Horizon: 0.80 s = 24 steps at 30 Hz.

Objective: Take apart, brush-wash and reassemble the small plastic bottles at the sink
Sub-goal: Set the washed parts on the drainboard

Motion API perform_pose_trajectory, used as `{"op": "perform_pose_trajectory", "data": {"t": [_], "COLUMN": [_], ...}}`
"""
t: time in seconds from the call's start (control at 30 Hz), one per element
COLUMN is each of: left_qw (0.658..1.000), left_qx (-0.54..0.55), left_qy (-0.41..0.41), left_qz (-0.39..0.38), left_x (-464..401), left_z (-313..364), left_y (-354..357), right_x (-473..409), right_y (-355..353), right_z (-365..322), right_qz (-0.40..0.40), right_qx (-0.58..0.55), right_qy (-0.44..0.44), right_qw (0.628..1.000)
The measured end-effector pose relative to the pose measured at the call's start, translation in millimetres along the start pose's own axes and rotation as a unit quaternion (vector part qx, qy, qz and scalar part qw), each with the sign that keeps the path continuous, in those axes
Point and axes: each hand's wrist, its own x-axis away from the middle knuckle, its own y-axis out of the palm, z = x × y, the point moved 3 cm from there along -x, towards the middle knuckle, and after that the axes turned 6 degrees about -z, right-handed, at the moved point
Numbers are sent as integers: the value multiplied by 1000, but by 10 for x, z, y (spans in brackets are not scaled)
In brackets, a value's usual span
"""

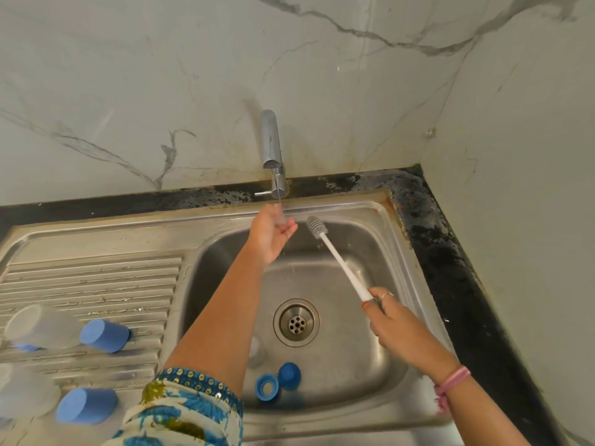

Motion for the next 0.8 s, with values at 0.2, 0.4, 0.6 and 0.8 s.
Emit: {"op": "perform_pose_trajectory", "data": {"t": [0.2,0.4,0.6,0.8], "left_qw": [998,992,978,940], "left_qx": [45,19,-78,-217], "left_qy": [42,122,191,230], "left_qz": [16,36,38,131], "left_x": [78,149,178,156], "left_z": [-104,-99,-111,39], "left_y": [-5,-35,-82,-224], "right_x": [32,-56,-173,43], "right_y": [130,168,114,240], "right_z": [-202,-287,-369,-475], "right_qz": [35,76,77,54], "right_qx": [-108,21,61,97], "right_qy": [-108,-128,-102,-120], "right_qw": [988,989,990,987]}}
